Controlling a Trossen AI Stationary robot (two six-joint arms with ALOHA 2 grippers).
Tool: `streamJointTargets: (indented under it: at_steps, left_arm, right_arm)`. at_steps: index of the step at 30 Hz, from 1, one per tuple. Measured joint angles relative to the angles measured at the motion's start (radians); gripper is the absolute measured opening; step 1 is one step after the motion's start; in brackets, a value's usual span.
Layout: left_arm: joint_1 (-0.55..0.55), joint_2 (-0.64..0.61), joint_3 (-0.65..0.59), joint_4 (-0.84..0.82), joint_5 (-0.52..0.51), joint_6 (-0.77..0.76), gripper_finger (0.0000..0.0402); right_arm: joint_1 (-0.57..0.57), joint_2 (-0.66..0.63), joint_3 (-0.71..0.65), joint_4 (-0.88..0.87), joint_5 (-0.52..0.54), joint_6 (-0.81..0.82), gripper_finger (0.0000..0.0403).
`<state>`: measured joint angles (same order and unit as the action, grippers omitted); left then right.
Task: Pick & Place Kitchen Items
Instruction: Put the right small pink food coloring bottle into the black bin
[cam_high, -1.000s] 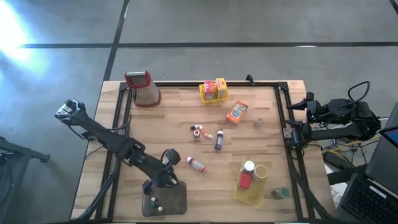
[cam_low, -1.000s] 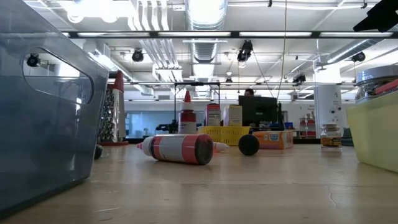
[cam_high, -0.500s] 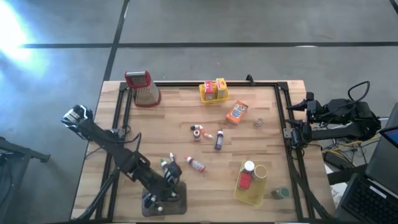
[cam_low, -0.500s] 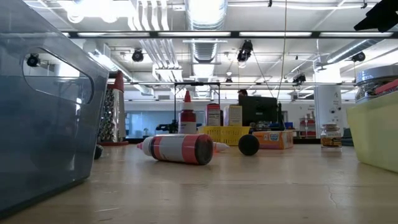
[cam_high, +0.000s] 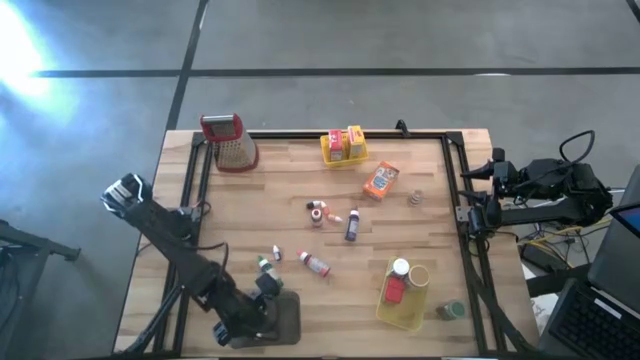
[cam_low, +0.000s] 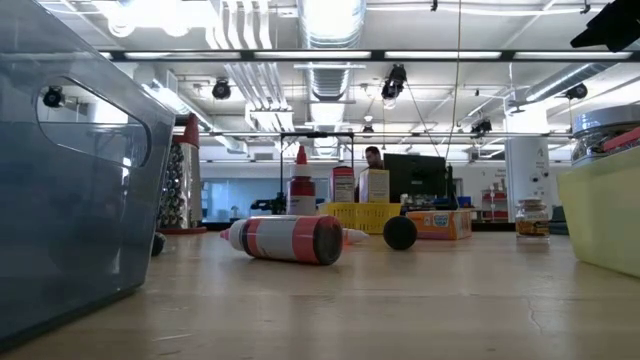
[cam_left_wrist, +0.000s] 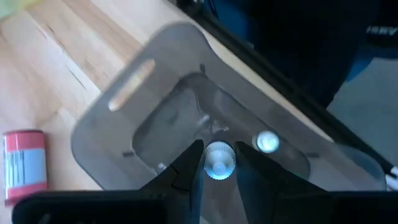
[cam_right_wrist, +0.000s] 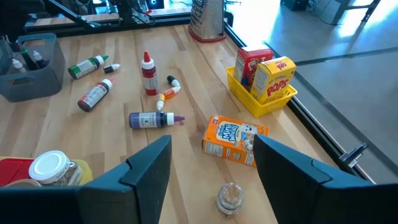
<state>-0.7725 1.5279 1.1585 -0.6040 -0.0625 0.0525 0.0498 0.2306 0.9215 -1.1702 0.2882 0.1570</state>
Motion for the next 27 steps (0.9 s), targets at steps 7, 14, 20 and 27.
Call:
streamJointTargets:
  at_steps: [7, 14, 20, 27]
  left_arm:
    - [-0.037, 0.000, -0.002, -0.050, -0.035, -0.005, 0.0085]
    - [-0.044, 0.000, -0.043, -0.050, -0.035, -0.031, 0.0085]
    - [-0.044, 0.000, -0.071, -0.027, -0.033, -0.055, 0.0085]
    - [-0.050, 0.025, -0.073, 0.034, -0.033, -0.065, 0.0085]
  right_arm:
    - [0.000, 0.000, 0.000, 0.000, 0.000, 0.000, 0.0210]
    - [0.000, 0.000, 0.000, 0.000, 0.000, 0.000, 0.0201]
    - [0.000, 0.000, 0.000, 0.000, 0.000, 0.000, 0.0192]
    - [0.000, 0.000, 0.000, 0.000, 0.000, 0.000, 0.0179]
